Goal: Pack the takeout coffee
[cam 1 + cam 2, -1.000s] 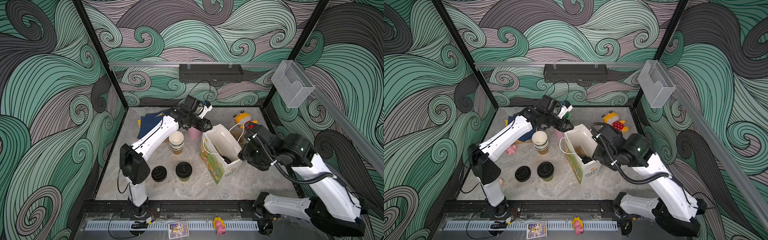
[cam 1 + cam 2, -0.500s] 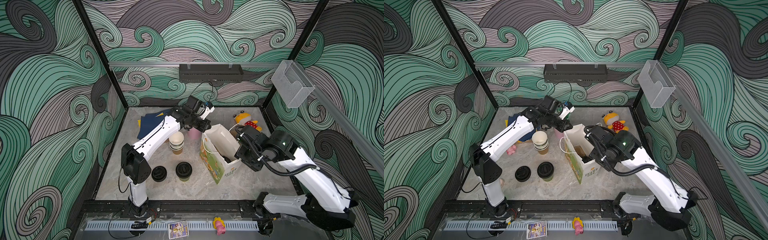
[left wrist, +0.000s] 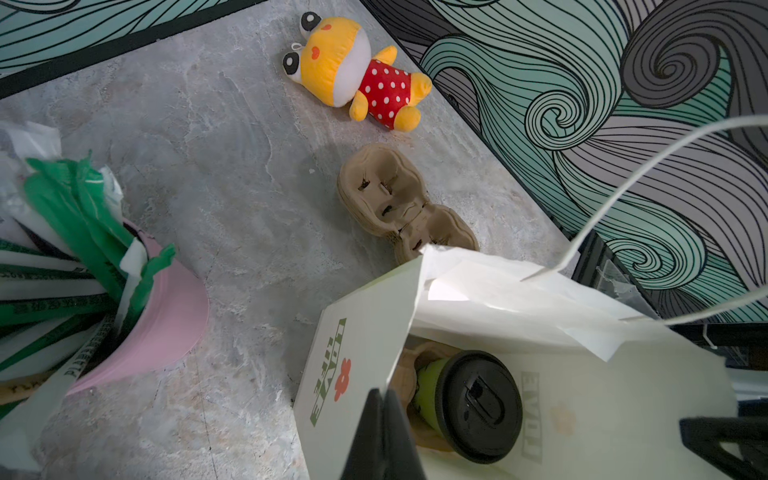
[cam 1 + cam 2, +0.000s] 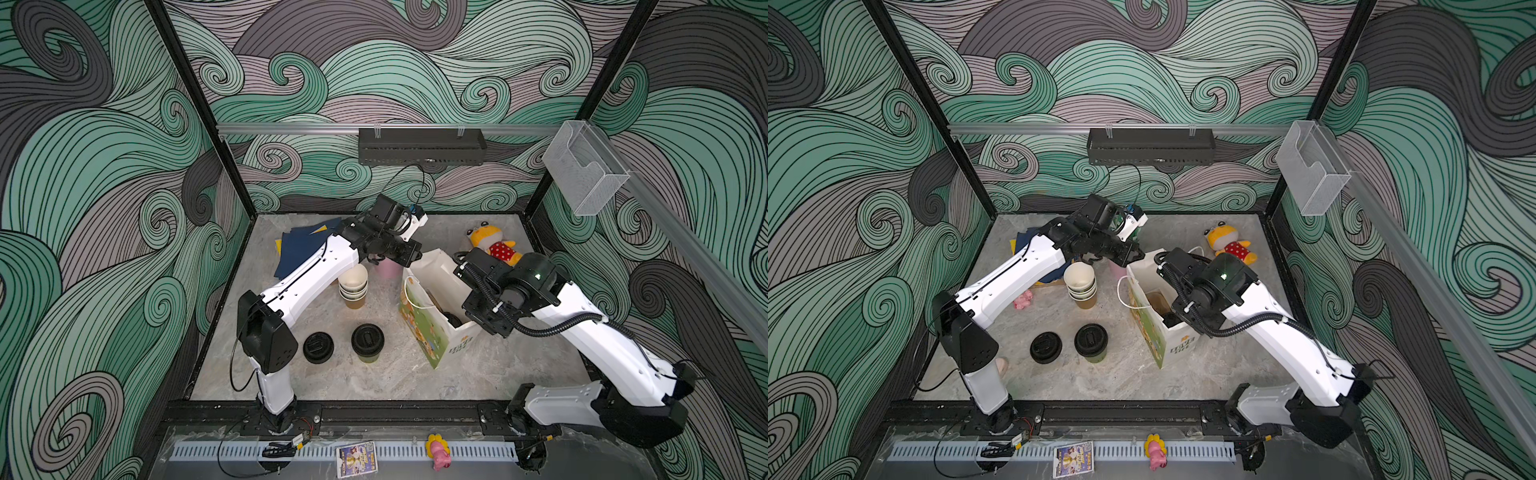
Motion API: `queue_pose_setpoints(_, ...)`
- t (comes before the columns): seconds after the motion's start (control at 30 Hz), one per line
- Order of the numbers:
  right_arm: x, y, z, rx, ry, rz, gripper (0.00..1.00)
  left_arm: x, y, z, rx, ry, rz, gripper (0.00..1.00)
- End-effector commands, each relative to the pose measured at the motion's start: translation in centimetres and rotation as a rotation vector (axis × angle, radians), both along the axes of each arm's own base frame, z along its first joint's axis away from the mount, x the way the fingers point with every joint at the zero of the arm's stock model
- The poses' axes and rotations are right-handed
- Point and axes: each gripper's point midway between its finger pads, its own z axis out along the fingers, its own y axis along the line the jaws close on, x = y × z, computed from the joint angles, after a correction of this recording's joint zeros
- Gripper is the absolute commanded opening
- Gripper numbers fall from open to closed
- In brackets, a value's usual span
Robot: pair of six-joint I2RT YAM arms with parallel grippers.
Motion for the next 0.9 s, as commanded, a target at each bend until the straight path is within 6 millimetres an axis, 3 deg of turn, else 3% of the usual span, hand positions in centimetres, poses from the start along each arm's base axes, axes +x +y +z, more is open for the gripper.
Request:
queue_pose_setpoints(0.0,-0.2,-1.0,-0.2,-0.036,0.005,-0.042,0.16,-0.8,0.7,2.0,-0.025,-0.035,0.023,0.04)
queue_pose_setpoints(0.13,0.0,-0.6,-0.1,-0.020,-0.001,-0.031,0.03,-1.1,1.5,2.9,-0.033,-0.069,0.044,0.30)
queue_pose_setpoints(0.23,0.3,-0.3,0.0,-0.003,-0.014,-0.018,0.00,-1.2,2.2,3.5,-0.038,-0.095,0.065,0.44)
queue_pose_setpoints(0.47,1.9,1.5,0.5,0.020,-0.037,0.069,0.00,-0.7,4.4,4.5,-0.027,-0.140,0.150,0.49)
queue_pose_setpoints(0.67,3.3,3.5,1.4,0.050,-0.059,0.169,0.00,0.8,8.1,6.0,-0.041,-0.214,0.327,0.51)
queue_pose_setpoints(0.87,4.6,4.6,1.7,0.059,-0.076,0.247,0.00,1.4,10.5,5.9,-0.040,-0.202,0.413,0.52)
